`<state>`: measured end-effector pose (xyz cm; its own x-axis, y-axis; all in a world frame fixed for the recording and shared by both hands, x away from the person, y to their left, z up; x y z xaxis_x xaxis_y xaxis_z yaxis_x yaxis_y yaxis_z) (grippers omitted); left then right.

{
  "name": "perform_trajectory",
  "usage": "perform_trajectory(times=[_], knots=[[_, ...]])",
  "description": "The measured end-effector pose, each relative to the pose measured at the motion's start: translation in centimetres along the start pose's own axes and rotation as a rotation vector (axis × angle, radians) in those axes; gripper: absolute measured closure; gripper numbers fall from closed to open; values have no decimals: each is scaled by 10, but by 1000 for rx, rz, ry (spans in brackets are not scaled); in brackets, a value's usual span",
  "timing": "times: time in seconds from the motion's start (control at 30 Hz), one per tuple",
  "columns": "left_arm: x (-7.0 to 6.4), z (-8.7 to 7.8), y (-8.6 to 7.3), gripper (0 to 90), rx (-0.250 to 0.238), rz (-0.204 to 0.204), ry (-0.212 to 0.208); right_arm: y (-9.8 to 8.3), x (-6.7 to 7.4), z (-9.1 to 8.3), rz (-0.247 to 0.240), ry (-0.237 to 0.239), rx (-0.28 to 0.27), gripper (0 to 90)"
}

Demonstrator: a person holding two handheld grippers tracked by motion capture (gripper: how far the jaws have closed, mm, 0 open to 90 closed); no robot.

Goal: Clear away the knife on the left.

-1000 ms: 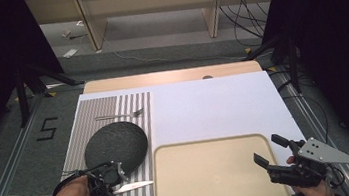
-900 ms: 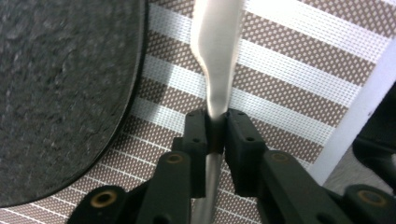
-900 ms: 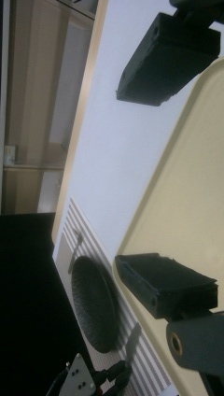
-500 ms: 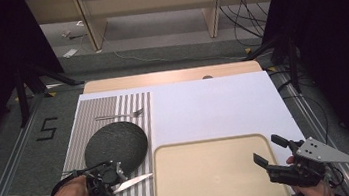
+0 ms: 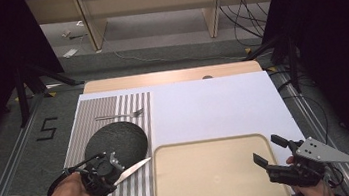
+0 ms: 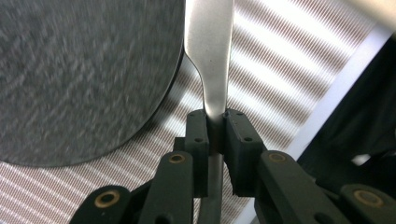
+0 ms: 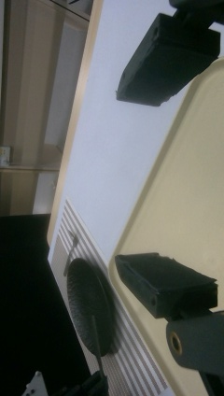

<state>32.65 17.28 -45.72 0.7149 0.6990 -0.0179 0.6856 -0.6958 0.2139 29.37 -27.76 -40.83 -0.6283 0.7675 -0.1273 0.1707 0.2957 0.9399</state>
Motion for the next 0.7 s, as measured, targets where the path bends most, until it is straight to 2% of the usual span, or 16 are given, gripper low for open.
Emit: perform_trajectory(times=[0.17, 0.3, 0.37, 0.43, 0.57, 0.6, 0.7], knots=[[-12, -8, 15, 803, -82, -16, -46, 0, 0, 0, -1, 2, 0, 182], [-21, -13, 31, 802, -131, -48, -59, 0, -1, 0, -1, -2, -3, 182], [-28, -16, 43, 802, -161, -76, -85, 0, 0, 0, 3, -3, 0, 183], [-36, -17, 52, 802, -180, -85, -124, 0, 0, 0, 3, -2, -1, 183], [-54, -17, 68, 802, -204, -76, -175, 0, -1, 0, 5, -1, -7, 183], [-59, -16, 73, 802, -193, -66, -198, 0, -1, 0, 3, -1, -5, 183], [-71, -14, 87, 802, -185, -47, -215, 0, 0, -1, 4, -1, -9, 183]])
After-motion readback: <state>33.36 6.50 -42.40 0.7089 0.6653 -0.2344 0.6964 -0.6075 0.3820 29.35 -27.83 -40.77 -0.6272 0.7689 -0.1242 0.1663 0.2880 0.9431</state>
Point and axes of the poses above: each handheld gripper's, and its own axes: z roughly forward along the jaws, y roughly out of its top, x roughly to its left, the point moved 5 cm from there along z, roughly forward along the jaws, and after that the axes turned 10 degrees about -z, right-handed, at the moved point
